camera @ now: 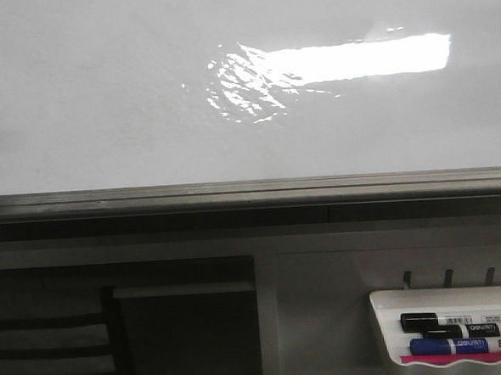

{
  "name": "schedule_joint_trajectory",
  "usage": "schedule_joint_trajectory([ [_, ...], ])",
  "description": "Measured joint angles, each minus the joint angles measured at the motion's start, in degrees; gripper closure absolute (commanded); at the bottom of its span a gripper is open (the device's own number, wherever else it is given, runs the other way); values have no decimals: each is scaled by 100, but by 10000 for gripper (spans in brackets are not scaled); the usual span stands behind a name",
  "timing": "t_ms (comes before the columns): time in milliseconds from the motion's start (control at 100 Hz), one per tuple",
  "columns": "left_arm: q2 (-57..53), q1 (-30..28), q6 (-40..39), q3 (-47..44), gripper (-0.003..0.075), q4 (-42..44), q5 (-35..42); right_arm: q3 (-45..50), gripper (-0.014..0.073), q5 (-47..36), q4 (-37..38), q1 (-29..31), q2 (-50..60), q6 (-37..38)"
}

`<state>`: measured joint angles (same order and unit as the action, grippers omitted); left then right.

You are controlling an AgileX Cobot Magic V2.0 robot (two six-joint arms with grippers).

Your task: Write number 7 on whiteboard

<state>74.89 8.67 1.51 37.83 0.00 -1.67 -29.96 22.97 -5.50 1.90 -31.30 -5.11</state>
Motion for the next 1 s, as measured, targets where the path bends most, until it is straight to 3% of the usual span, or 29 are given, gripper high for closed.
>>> schedule_joint_trajectory([
  [380, 0, 0, 8, 0, 568, 0, 0, 0, -35, 0, 0, 0, 0, 0],
  [850, 0, 0, 8, 0, 691, 0, -12, -10, -35, 0, -10, 0, 0, 0],
  [1000, -65, 0, 8, 62, 729, 0, -506, -221, -35, 284, -171, 0, 0, 0],
])
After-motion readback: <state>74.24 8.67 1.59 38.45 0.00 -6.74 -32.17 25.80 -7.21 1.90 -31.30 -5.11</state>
